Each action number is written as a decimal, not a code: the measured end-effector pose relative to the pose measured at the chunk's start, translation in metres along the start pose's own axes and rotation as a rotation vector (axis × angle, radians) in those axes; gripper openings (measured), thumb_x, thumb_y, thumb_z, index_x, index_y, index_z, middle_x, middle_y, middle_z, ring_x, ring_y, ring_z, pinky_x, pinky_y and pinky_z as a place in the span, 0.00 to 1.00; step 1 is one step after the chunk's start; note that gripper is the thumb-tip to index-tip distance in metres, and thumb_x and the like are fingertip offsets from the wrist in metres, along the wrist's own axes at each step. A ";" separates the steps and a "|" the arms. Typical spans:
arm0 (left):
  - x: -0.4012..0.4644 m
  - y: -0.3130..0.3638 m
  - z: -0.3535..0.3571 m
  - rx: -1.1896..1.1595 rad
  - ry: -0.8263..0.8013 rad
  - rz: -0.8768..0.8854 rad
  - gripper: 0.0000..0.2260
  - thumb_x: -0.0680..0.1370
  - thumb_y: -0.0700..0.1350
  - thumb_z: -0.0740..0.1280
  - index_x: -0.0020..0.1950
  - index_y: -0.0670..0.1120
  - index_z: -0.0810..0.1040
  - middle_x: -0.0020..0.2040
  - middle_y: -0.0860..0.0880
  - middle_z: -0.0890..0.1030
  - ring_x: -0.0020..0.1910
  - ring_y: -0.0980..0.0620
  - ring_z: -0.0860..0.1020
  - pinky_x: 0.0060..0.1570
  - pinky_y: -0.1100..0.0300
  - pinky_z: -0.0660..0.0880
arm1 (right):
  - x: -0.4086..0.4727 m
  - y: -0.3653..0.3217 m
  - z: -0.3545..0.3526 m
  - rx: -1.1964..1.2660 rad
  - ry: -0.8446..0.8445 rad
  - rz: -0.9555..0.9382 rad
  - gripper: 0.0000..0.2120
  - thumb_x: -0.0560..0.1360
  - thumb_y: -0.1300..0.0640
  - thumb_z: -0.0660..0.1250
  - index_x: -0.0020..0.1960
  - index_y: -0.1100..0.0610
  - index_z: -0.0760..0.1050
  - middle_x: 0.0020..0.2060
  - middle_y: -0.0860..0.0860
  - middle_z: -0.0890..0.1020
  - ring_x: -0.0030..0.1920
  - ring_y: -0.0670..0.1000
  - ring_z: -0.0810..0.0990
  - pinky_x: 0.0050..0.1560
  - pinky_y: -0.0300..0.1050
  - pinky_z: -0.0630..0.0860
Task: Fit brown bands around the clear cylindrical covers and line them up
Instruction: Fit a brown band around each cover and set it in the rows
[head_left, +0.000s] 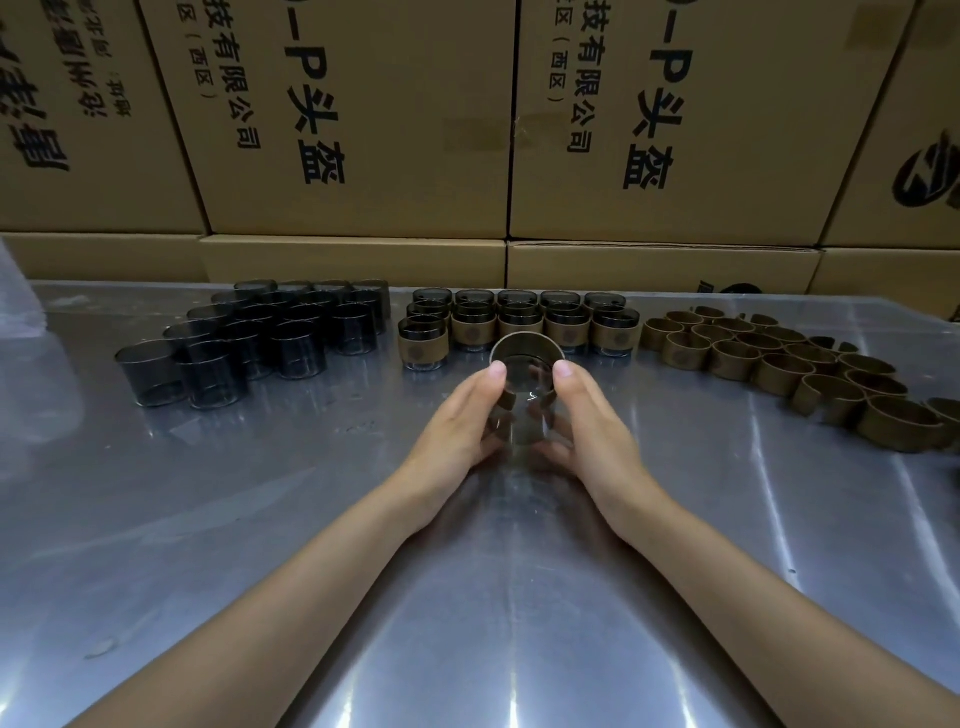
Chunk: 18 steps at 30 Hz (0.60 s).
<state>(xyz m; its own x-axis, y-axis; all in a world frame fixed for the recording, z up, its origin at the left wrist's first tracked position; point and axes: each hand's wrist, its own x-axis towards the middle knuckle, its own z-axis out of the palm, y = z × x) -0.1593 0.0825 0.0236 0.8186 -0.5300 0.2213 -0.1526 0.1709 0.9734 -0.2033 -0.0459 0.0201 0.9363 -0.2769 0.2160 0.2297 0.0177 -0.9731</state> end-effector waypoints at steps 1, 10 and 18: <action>0.001 -0.001 0.001 -0.027 0.007 0.006 0.14 0.79 0.60 0.59 0.52 0.59 0.83 0.54 0.48 0.84 0.56 0.49 0.82 0.55 0.57 0.79 | 0.000 0.000 0.000 0.007 0.021 -0.008 0.11 0.82 0.47 0.56 0.56 0.46 0.75 0.53 0.50 0.83 0.54 0.49 0.83 0.56 0.49 0.80; -0.001 0.000 0.012 -0.132 0.036 -0.006 0.12 0.77 0.59 0.61 0.49 0.60 0.84 0.52 0.51 0.85 0.54 0.53 0.83 0.46 0.66 0.77 | 0.002 0.006 0.003 -0.019 0.141 -0.014 0.24 0.80 0.40 0.53 0.74 0.45 0.65 0.66 0.49 0.76 0.66 0.50 0.74 0.69 0.56 0.69; -0.001 -0.002 0.017 -0.203 0.057 -0.036 0.14 0.76 0.59 0.63 0.47 0.56 0.85 0.53 0.49 0.85 0.54 0.51 0.83 0.47 0.64 0.79 | 0.004 0.008 0.004 -0.006 0.217 0.046 0.25 0.80 0.39 0.52 0.71 0.51 0.71 0.64 0.53 0.78 0.64 0.51 0.76 0.67 0.54 0.72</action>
<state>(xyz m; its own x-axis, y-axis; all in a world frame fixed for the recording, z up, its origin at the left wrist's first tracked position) -0.1694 0.0690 0.0222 0.8524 -0.4918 0.1774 -0.0130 0.3193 0.9476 -0.1972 -0.0432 0.0135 0.8666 -0.4758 0.1502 0.1864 0.0295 -0.9820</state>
